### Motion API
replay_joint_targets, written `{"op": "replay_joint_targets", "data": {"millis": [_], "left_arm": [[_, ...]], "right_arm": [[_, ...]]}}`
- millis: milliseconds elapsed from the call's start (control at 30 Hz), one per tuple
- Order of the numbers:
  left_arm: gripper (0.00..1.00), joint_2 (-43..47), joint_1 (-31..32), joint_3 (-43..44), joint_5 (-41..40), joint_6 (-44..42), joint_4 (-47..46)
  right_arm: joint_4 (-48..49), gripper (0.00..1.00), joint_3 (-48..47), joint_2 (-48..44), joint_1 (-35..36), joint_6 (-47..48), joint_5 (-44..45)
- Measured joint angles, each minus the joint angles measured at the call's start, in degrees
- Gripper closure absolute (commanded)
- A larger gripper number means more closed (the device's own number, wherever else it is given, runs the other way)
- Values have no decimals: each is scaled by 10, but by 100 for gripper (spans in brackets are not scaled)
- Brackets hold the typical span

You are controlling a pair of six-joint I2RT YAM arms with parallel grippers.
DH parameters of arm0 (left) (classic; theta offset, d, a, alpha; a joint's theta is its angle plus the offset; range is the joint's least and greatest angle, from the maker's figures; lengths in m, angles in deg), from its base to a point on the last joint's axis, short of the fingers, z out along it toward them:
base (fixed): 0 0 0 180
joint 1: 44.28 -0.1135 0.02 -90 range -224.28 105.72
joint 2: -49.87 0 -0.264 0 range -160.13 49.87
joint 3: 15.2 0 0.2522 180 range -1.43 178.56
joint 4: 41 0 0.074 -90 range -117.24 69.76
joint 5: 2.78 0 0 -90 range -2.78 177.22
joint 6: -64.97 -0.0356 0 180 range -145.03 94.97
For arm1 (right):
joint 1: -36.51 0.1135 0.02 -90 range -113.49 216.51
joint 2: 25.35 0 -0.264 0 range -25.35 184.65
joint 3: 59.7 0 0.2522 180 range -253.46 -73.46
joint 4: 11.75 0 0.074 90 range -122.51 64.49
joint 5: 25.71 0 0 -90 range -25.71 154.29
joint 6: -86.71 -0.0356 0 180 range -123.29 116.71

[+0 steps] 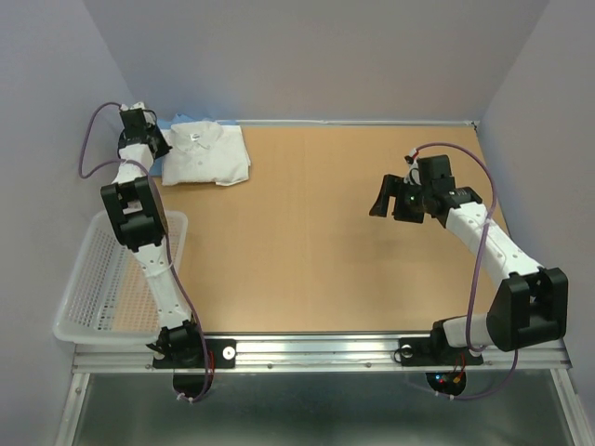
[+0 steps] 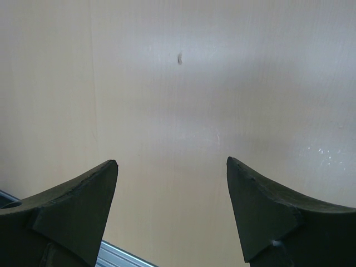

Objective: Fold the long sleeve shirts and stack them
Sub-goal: Neatly place the folded shirt to the corner

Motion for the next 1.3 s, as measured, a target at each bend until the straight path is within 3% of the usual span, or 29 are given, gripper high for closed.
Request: {"op": "replay_joint_targets", "data": {"millis": [167, 500, 967, 1300], "left_arm": [[100, 0, 9, 71, -26, -42, 19], [100, -2, 9, 91, -64, -105, 25], [100, -5, 11, 122, -54, -143, -11], [100, -25, 7, 160, -58, -121, -44]], "right_arm": [[0, 16, -15, -1, 0, 2, -3], [-12, 16, -24, -1, 0, 4, -7], [-15, 16, -31, -1, 0, 3, -7], [-25, 16, -35, -1, 0, 1, -7]]}}
